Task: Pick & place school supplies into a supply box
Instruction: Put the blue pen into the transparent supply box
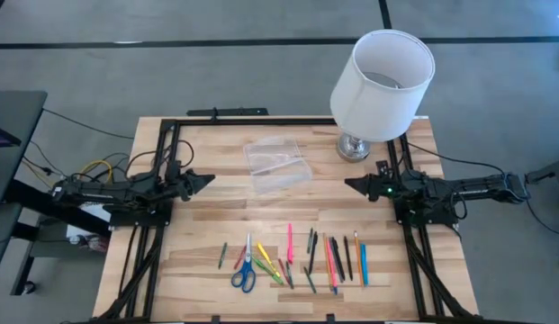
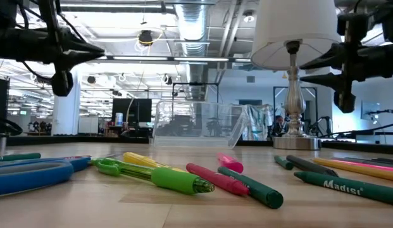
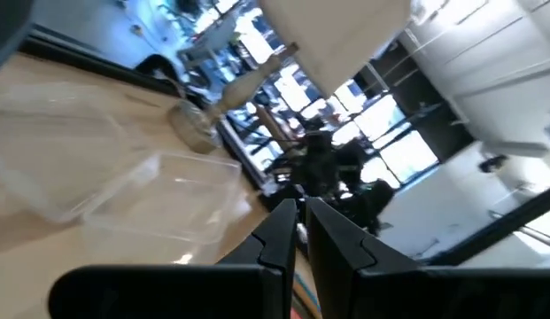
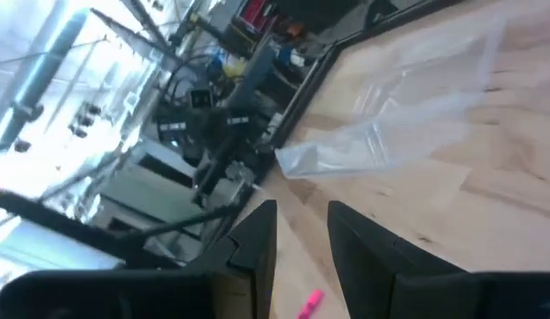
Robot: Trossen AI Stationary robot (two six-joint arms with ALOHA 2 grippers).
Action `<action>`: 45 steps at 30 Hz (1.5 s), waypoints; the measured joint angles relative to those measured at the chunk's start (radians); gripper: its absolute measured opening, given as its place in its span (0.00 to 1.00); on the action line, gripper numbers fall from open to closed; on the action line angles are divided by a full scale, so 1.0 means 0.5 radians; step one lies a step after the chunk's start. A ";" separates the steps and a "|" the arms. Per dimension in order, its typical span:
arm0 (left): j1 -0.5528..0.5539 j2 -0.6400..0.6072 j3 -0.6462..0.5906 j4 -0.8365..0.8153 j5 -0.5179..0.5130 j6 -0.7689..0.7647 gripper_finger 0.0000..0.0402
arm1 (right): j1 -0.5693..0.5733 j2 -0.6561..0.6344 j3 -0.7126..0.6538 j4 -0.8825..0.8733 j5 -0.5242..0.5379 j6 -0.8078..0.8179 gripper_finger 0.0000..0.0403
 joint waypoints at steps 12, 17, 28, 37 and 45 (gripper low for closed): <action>-0.064 0.034 0.000 0.218 0.642 -0.308 0.06 | 0.089 -0.001 0.008 0.443 0.012 -0.129 0.24; -0.145 0.108 0.000 0.298 0.631 -0.173 0.06 | 0.089 -0.001 0.009 0.582 0.004 -0.205 0.24; -0.277 0.421 0.001 0.276 0.569 0.002 0.06 | 0.428 0.243 0.347 0.581 -0.027 -0.563 0.24; -0.275 0.472 0.001 0.270 0.298 0.113 0.06 | 0.687 0.733 0.861 -0.136 0.067 -0.464 0.24; -0.275 0.472 0.001 0.179 0.301 0.115 0.06 | 0.949 1.239 1.308 -1.115 0.357 0.344 0.24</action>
